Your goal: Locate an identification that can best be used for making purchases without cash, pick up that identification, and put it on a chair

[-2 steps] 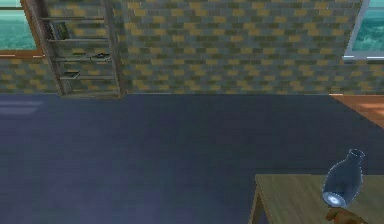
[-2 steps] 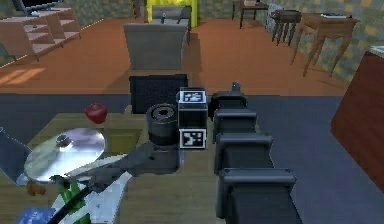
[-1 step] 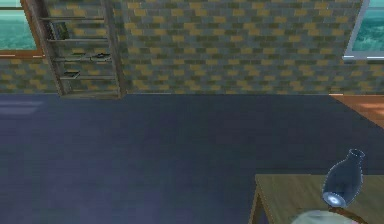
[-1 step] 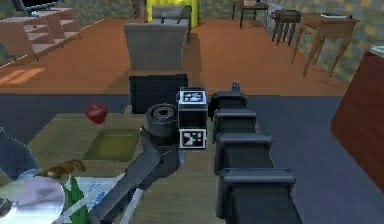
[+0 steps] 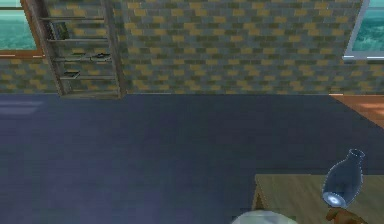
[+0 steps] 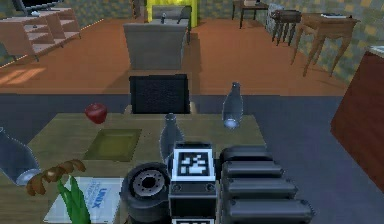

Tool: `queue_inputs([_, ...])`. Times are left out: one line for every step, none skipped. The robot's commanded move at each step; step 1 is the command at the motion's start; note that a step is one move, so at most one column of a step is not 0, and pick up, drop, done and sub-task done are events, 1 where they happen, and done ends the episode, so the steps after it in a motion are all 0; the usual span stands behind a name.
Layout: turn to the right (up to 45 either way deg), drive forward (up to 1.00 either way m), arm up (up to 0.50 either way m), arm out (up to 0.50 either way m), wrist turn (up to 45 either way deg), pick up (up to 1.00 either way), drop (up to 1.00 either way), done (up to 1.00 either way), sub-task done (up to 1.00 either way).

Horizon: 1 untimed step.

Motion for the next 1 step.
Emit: queue_inputs([-45.0, 0.00, 0.00, 0.00, 0.0, 0.00, 0.00, 0.00, 0.00])
